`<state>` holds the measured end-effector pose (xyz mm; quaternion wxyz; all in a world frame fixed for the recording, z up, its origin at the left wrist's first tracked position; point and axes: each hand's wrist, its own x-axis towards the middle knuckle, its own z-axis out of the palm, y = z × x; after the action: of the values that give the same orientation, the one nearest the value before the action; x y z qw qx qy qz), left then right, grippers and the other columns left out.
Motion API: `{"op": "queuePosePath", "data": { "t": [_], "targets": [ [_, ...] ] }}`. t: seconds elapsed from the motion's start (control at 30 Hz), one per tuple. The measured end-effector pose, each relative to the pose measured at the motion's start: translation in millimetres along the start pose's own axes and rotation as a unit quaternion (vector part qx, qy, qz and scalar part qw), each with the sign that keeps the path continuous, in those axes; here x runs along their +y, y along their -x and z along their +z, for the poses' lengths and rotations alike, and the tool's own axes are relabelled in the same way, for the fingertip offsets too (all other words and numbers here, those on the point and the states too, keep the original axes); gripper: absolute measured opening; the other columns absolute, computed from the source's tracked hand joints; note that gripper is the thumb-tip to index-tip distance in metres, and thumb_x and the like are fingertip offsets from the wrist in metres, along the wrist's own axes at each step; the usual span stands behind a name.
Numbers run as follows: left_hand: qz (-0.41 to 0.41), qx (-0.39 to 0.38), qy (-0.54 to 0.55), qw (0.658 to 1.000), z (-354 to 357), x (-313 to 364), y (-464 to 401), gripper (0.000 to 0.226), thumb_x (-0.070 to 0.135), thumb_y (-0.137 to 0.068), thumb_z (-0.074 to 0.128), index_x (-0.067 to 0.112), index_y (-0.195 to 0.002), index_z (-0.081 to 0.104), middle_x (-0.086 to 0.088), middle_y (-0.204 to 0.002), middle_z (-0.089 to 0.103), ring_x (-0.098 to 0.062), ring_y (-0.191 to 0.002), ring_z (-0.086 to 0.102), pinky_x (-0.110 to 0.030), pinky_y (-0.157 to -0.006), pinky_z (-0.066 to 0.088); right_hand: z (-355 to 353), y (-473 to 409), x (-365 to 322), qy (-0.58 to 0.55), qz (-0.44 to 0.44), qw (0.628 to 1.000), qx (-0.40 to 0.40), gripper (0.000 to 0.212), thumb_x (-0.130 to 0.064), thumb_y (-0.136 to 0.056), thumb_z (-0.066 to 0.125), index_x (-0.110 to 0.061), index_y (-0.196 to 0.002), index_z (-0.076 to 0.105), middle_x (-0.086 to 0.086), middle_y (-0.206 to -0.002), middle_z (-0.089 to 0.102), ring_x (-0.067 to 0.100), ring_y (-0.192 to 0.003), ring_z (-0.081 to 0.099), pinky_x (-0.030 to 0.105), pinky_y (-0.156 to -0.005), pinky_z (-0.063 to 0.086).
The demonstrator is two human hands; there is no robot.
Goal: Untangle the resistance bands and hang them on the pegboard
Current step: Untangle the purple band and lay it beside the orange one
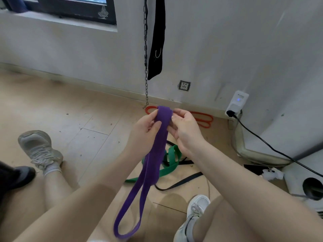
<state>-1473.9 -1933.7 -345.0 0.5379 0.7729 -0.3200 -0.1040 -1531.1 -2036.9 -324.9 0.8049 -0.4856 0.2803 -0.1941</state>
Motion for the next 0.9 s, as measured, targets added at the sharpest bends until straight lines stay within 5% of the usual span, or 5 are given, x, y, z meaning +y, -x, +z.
{"op": "queuePosePath", "data": {
  "t": [0.13,0.23,0.33,0.53,0.9],
  "targets": [
    [0.031,-0.034,-0.078,0.996,-1,-3,-6,0.055,0.023,-0.084,0.064,0.021,-0.135,0.043,-0.004,-0.106,0.062,-0.017,-0.093,0.060,-0.034,-0.084,0.053,-12,5,-2,0.050,-0.022,0.992,-0.117,0.035,0.008,-0.095,0.034,-0.012,-0.123,0.039,0.003,-0.120,0.059,0.011,-0.101,0.063,0.023,-0.085,0.054],
    [0.045,-0.001,-0.152,0.987,2,-1,-6,0.062,0.027,-0.081,0.068,0.015,-0.136,0.042,0.003,-0.099,0.053,-0.010,-0.087,0.048,-0.010,-0.075,0.038,-29,3,-5,0.226,-0.083,0.955,-0.176,0.042,0.010,-0.093,0.036,-0.016,-0.127,0.037,-0.005,-0.130,0.054,0.003,-0.116,0.054,0.021,-0.096,0.048],
    [0.058,-0.015,-0.158,0.986,1,12,-11,0.050,0.021,-0.087,0.062,0.012,-0.133,0.045,0.008,-0.094,0.047,-0.008,-0.086,0.042,0.000,-0.071,0.031,-42,-2,-12,0.432,-0.186,0.876,-0.105,0.029,-0.006,-0.093,0.051,-0.015,-0.120,0.046,-0.006,-0.121,0.062,-0.003,-0.095,0.057,0.008,-0.079,0.047],
    [-0.005,-0.187,-0.123,0.975,-13,29,-30,0.050,0.026,-0.091,0.055,0.020,-0.139,0.040,0.003,-0.114,0.060,-0.008,-0.089,0.054,-0.026,-0.084,0.042,-54,-12,-22,0.595,-0.369,0.710,-0.072,0.034,-0.021,-0.081,0.070,-0.019,-0.114,0.062,0.005,-0.119,0.052,0.023,-0.116,0.046,0.040,-0.096,0.044],
    [-0.015,-0.111,0.052,0.992,-19,32,-30,0.041,0.012,-0.072,0.076,0.024,-0.092,0.042,-0.012,-0.086,0.067,-0.019,-0.073,0.063,-0.033,-0.072,0.056,-31,-11,-62,0.469,-0.320,0.808,-0.159,0.016,-0.008,-0.087,0.060,-0.018,-0.096,0.051,-0.003,-0.093,0.061,0.012,-0.092,0.060,0.020,-0.080,0.048]
  ]
}}
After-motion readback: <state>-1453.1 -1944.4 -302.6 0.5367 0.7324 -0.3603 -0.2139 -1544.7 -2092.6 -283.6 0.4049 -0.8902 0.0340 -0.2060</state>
